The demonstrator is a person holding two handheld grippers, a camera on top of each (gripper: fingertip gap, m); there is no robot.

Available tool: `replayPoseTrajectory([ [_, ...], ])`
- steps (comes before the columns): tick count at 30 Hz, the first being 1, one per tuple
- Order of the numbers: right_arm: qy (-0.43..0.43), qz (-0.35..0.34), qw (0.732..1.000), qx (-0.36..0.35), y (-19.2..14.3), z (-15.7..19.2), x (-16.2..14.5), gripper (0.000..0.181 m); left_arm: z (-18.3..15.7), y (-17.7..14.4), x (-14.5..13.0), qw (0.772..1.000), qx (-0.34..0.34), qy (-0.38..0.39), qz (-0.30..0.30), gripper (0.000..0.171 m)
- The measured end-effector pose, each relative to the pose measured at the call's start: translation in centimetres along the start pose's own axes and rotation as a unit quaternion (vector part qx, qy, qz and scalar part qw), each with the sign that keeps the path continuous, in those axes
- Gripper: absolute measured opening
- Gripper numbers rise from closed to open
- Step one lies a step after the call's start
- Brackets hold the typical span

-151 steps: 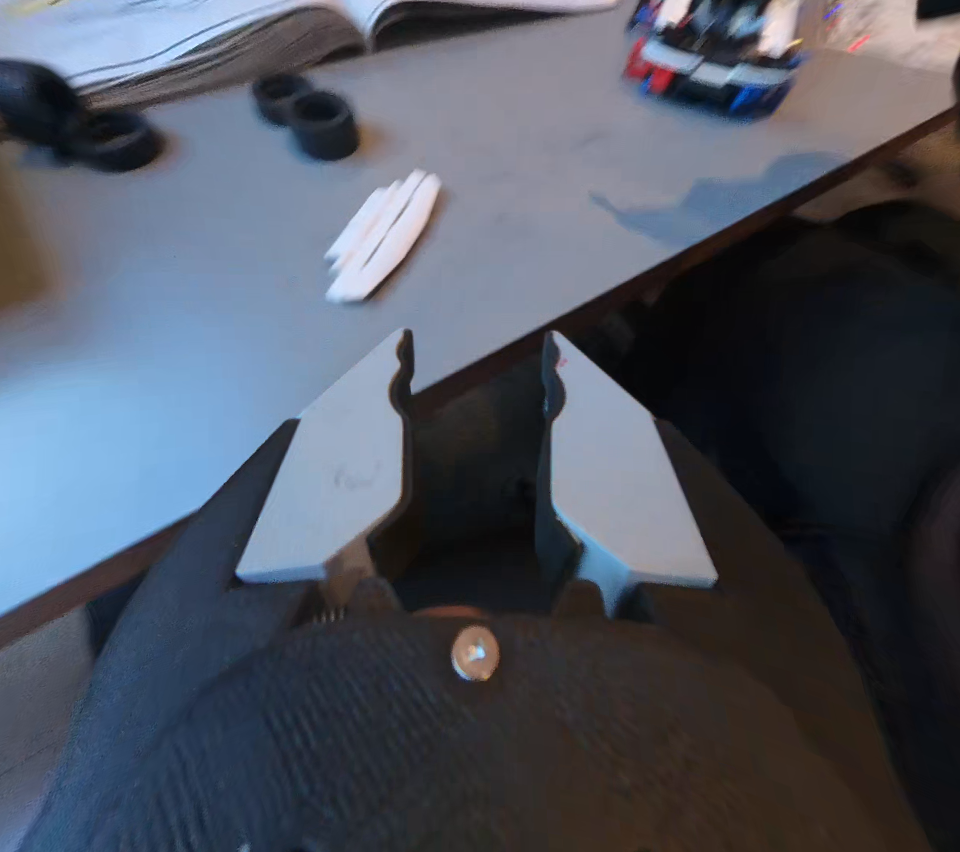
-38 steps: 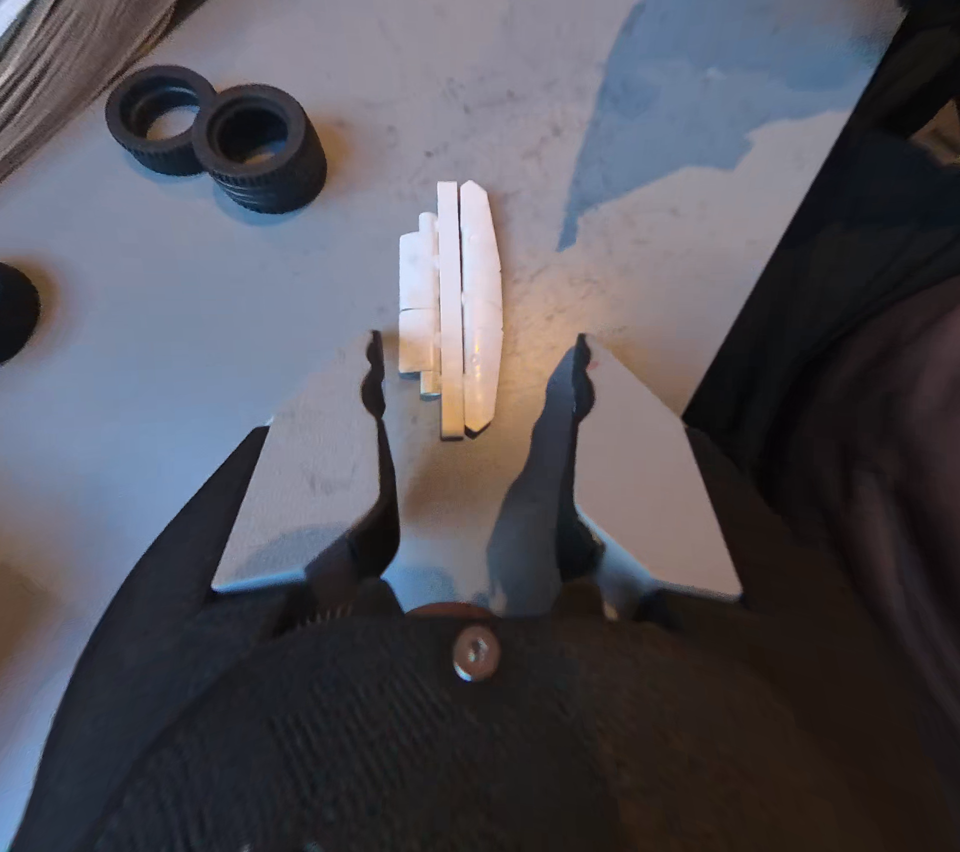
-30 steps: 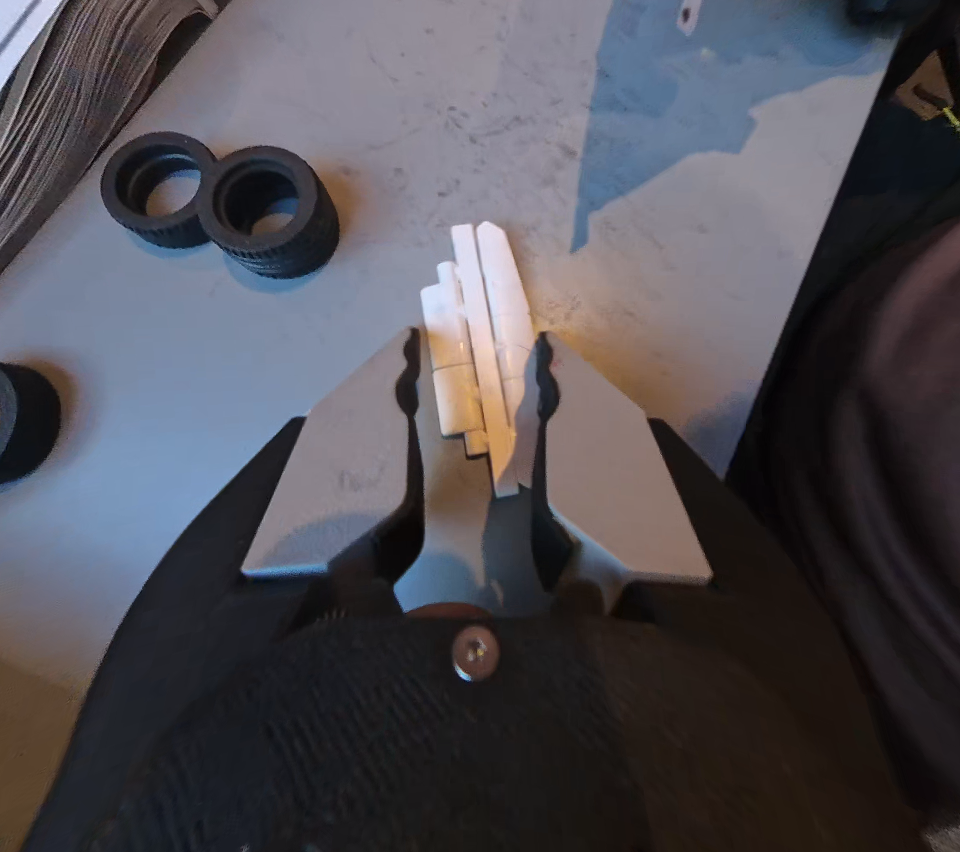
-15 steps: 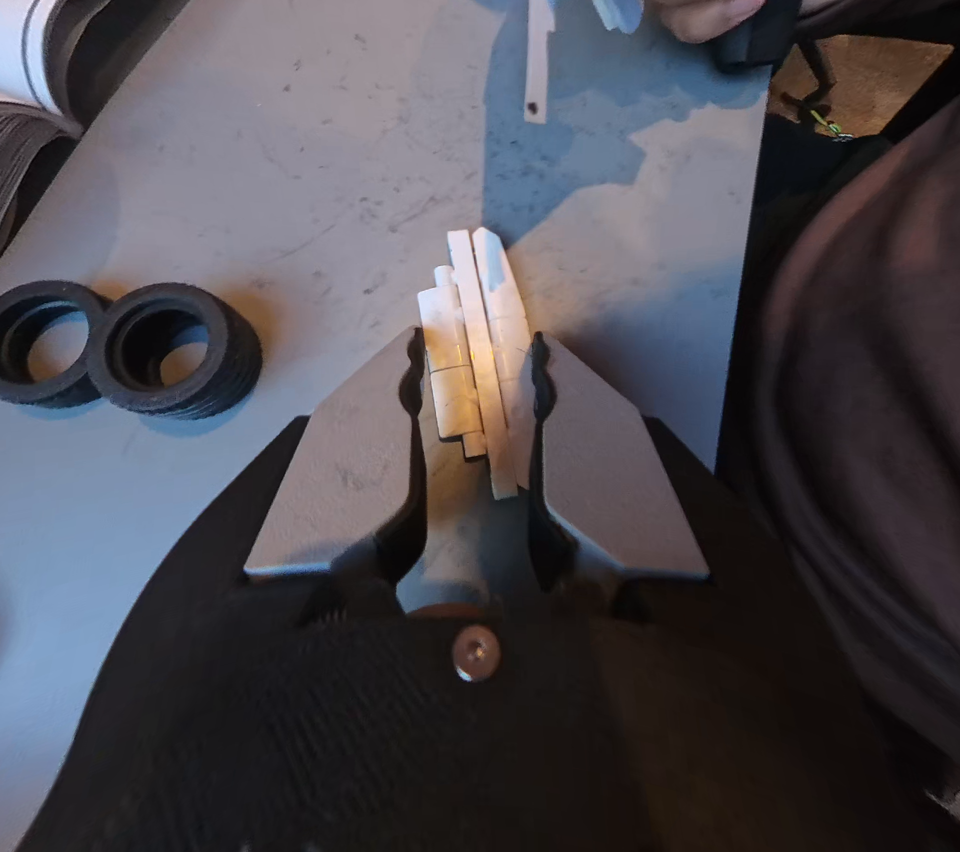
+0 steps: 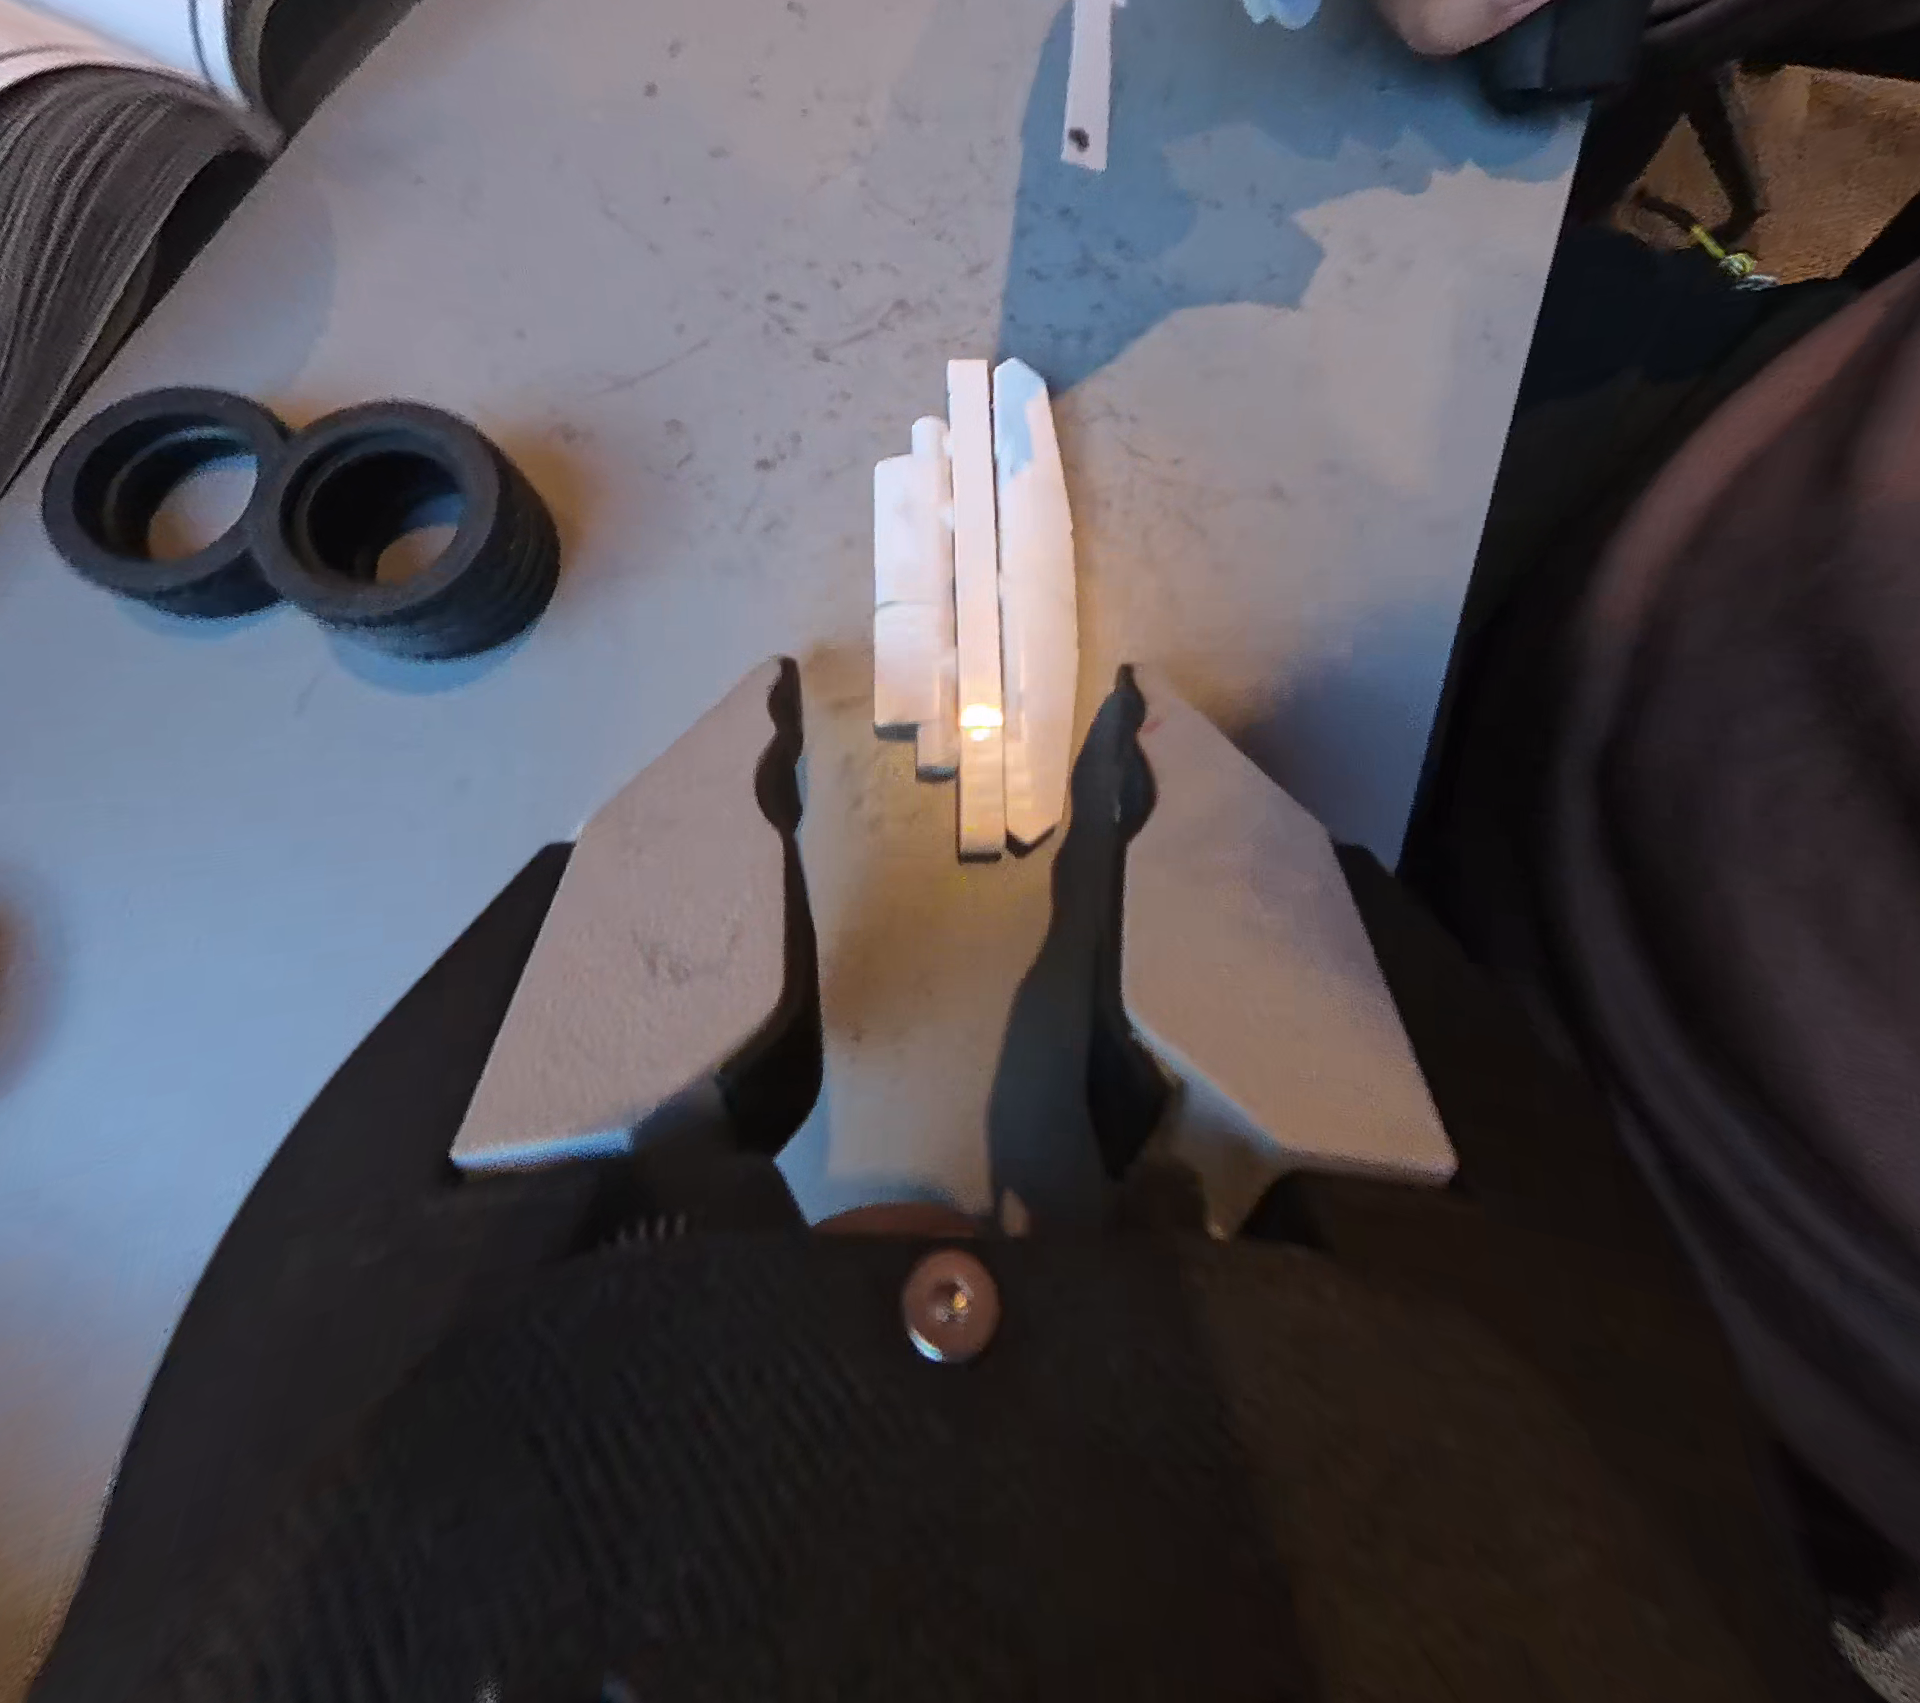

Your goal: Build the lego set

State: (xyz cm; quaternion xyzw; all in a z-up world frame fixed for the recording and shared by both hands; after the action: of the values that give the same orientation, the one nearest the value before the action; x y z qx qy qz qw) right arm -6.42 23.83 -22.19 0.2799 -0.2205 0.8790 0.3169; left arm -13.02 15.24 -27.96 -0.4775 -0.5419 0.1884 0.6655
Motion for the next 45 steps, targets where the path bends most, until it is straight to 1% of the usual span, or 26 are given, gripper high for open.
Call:
replayPoseTrajectory([
  [5,0.017,0.012,1.000,-0.008,0.4,-0.3,-0.3,0.000,0.2,-0.8,-1.3,1.000,0.025,-0.014,0.001,0.056],
  [8,0.024,0.024,0.999,-0.004,1.1,0.1,-0.9,0.000,-0.1,-1.4,-1.7,0.999,0.032,-0.022,-0.006,0.054],
  [11,0.035,0.038,0.999,0.003,2.2,0.6,-1.3,0.000,-0.6,-1.9,-2.0,0.999,0.039,-0.025,-0.021,0.048],
  [14,0.048,0.038,0.998,0.015,3.2,1.1,-1.3,0.000,-0.8,-2.2,-2.2,0.998,0.045,-0.029,-0.025,0.047],
  [17,0.048,0.041,0.998,0.009,4.0,1.1,-1.4,0.000,-0.9,-2.6,-2.5,0.998,0.051,-0.028,-0.031,0.047],
  [23,0.060,0.036,0.997,0.009,4.7,1.0,-1.6,0.000,-1.4,-3.0,-2.6,0.997,0.052,-0.036,-0.048,0.044],
  [26,0.062,0.037,0.997,0.012,4.9,1.1,-1.6,0.000,-1.6,-3.0,-2.0,0.996,0.052,-0.041,-0.063,0.040],
  [29,0.065,0.038,0.997,0.020,5.2,1.3,-1.6,0.000,-2.5,-3.0,-0.8,0.994,0.022,-0.055,-0.089,0.039],
  [32,0.070,0.036,0.996,0.029,5.3,1.5,-1.7,0.000,-2.8,-3.0,-0.1,0.993,0.012,-0.062,-0.104,0.037],
  [36,0.069,0.033,0.997,0.031,5.2,1.6,-1.6,0.000,-3.0,-2.9,0.3,0.993,0.013,-0.056,-0.103,0.036],
  [41,0.055,0.032,0.997,0.032,5.2,1.9,-1.6,0.000,-2.8,-2.7,-0.1,0.994,0.016,-0.059,-0.093,0.036],
  [45,0.024,0.037,0.999,0.028,4.9,2.5,-1.3,0.000,-2.7,-3.3,0.3,0.992,0.007,-0.064,-0.106,0.036],
])
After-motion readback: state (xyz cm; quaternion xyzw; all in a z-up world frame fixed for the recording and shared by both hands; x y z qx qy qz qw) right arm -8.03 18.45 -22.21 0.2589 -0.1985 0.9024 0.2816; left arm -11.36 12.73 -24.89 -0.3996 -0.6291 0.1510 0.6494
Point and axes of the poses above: each gripper's, where its closed fingertips meet, y out along the fingers, x out of its top, z = x × y across the jaws, the point moved 2 cm from there along -y, back along the fingers, and after that the axes turned 14 degrees about z, right-handed, at the moved point
